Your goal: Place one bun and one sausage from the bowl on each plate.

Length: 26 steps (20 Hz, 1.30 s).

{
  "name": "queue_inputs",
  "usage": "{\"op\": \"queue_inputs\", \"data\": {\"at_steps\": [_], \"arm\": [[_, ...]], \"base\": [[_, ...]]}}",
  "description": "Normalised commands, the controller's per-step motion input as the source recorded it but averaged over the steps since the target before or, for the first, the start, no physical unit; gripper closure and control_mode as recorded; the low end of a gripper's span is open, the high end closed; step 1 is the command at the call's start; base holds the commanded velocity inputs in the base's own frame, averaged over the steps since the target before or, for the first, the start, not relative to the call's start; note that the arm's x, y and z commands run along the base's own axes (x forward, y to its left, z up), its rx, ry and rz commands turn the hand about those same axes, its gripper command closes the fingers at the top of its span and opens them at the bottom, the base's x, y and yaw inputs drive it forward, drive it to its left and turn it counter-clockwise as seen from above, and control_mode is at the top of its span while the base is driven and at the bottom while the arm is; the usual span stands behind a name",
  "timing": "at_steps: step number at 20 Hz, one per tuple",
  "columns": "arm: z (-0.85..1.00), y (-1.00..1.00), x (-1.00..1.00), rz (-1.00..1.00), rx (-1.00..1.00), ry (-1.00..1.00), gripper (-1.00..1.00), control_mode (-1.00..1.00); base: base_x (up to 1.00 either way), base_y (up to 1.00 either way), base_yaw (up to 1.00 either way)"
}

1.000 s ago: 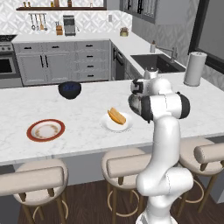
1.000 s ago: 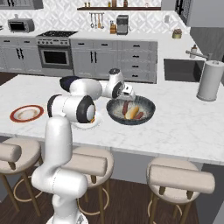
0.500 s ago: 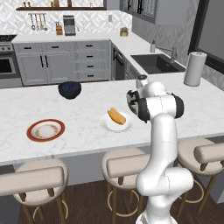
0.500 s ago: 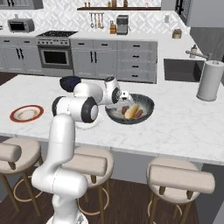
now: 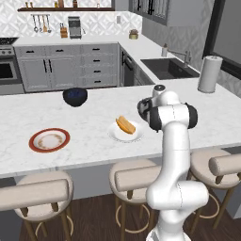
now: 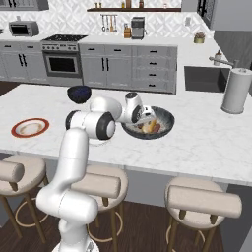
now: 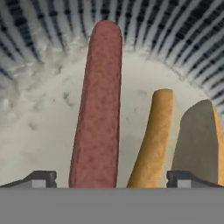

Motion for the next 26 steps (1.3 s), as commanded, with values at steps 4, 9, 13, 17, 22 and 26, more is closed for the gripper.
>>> {"op": "queue_inputs", "data": {"at_steps": [4, 9, 13, 17, 22, 26], "arm": [[-0.19, 0.05, 0.02, 0.07, 0.00, -0.05, -1.00, -1.00], [0.25, 0.53, -0.12, 0.19, -0.09, -0.12, -1.00, -1.00], [-0.32, 0.09, 0.14, 0.13, 0.00, 0.08, -1.00, -1.00], [-0.78, -0.06, 0.03, 0.17, 0.00, 0.13, -1.00, -1.00], [-1.00, -0.45, 0.00, 0.12, -0.04, 0.28, -1.00, -1.00], [-1.00, -0.22, 0.00, 0.04, -0.20, 0.29, 1.00, -1.00]], "base": [[0.00, 0.00, 0.00], [0.00, 0.00, 0.00], [0.00, 0.00, 0.00], [0.00, 0.00, 0.00], [0.00, 0.00, 0.00], [0.00, 0.00, 0.00]]}}
